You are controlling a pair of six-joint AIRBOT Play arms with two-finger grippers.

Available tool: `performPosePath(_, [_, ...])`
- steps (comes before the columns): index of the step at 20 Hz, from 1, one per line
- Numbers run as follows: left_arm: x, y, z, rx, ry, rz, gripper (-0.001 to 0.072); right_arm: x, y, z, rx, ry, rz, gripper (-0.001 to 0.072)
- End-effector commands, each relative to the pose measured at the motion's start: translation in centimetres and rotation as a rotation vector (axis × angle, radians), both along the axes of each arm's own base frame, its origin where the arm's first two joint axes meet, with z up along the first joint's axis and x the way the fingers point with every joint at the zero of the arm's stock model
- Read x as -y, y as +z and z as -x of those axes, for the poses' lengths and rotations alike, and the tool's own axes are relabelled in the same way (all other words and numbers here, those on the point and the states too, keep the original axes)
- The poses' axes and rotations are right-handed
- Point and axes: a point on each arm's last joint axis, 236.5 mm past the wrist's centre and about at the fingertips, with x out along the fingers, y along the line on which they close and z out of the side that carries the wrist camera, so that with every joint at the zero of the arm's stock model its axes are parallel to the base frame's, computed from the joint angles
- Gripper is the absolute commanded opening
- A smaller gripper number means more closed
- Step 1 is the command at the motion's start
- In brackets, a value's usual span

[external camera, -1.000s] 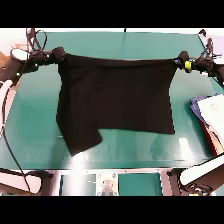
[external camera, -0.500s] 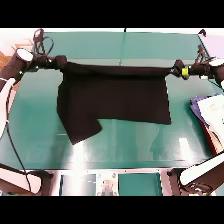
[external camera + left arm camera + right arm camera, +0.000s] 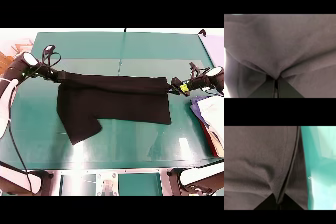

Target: Fold the shirts.

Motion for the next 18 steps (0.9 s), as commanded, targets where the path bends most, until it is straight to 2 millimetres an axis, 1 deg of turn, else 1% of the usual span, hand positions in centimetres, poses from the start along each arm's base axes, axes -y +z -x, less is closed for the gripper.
performPosePath(1, [-0.1, -1.3, 1.3, -0.054, -0.019, -0.012, 0.0027, -0.3, -1.0, 1.6, -0.049, 0.003, -0.002, 0.0156])
performPosePath(2, [0.0, -1.2, 1.5, -0.069, -0.011, -0.003, 0.0057, 0.0, -0.7, 1.6, -0.054, -0.014, -0.007, 0.0351])
performPosePath(3, [0.2, -1.0, 2.0, -0.098, -0.013, 0.005, 0.0425, 0.4, 0.0, 1.8, -0.059, -0.024, -0.015, 0.0371])
performPosePath(4, [0.0, -0.5, 2.7, -0.142, 0.004, 0.022, 0.0666, 1.2, 1.0, 2.2, -0.072, -0.038, -0.021, 0.0371])
performPosePath(5, [-0.3, 0.1, 3.5, -0.185, 0.005, 0.032, 0.067, 2.2, 2.0, 2.8, -0.081, -0.055, -0.016, 0.0357])
performPosePath(6, [-0.9, 0.8, 4.4, -0.238, 0.019, 0.046, 0.067, 3.2, 3.1, 3.4, -0.078, -0.069, -0.007, 0.0231])
performPosePath(7, [-1.7, 1.3, 5.7, -0.306, 0.037, 0.062, 0.067, 4.1, 4.1, 4.3, -0.071, -0.084, 0.006, 0.0139])
performPosePath(8, [-2.5, 1.4, 7.4, -0.38, 0.053, 0.077, 0.0669, 4.6, 4.8, 5.3, -0.065, -0.102, 0.01, 0.0125])
performPosePath(9, [-3.0, 1.5, 9.3, -0.459, 0.049, 0.087, 0.0669, 4.7, 5.1, 6.6, -0.069, -0.121, 0.008, 0.0095])
performPosePath(10, [-3.5, 1.6, 11.5, -0.535, 0.05, 0.098, 0.0669, 4.5, 4.8, 8.4, -0.083, -0.141, 0.002, 0.004])
performPosePath(11, [-3.8, 1.7, 13.4, -0.584, 0.051, 0.107, 0.0669, 4.2, 4.3, 10.4, -0.102, -0.163, -0.007, 0.0017])
performPosePath(13, [-4.2, 1.4, 17.3, -0.625, 0.081, 0.12, 0.0669, 3.3, 2.5, 14.8, -0.145, -0.223, -0.028, 0.0013])
performPosePath(14, [-4.4, 1.0, 19.1, -0.626, 0.11, 0.125, 0.0669, 2.8, 1.8, 16.9, -0.157, -0.262, -0.034, 0.0013])
performPosePath(15, [-4.5, 0.2, 20.9, -0.614, 0.144, 0.128, 0.067, 2.0, 0.7, 18.9, -0.185, -0.3, -0.048, 0.0013])
performPosePath(16, [-4.6, -0.8, 22.2, -0.587, 0.188, 0.128, 0.0671, 1.4, -0.2, 20.5, -0.197, -0.33, -0.052, 0.0041])
performPosePath(17, [-4.5, -2.0, 22.9, -0.551, 0.228, 0.127, 0.0671, 0.7, -1.1, 21.5, -0.203, -0.356, -0.056, 0.0194])
performPosePath(18, [-3.8, -2.9, 23.2, -0.526, 0.261, 0.152, 0.0671, -0.1, -1.7, 21.7, -0.188, -0.386, -0.085, 0.0326])
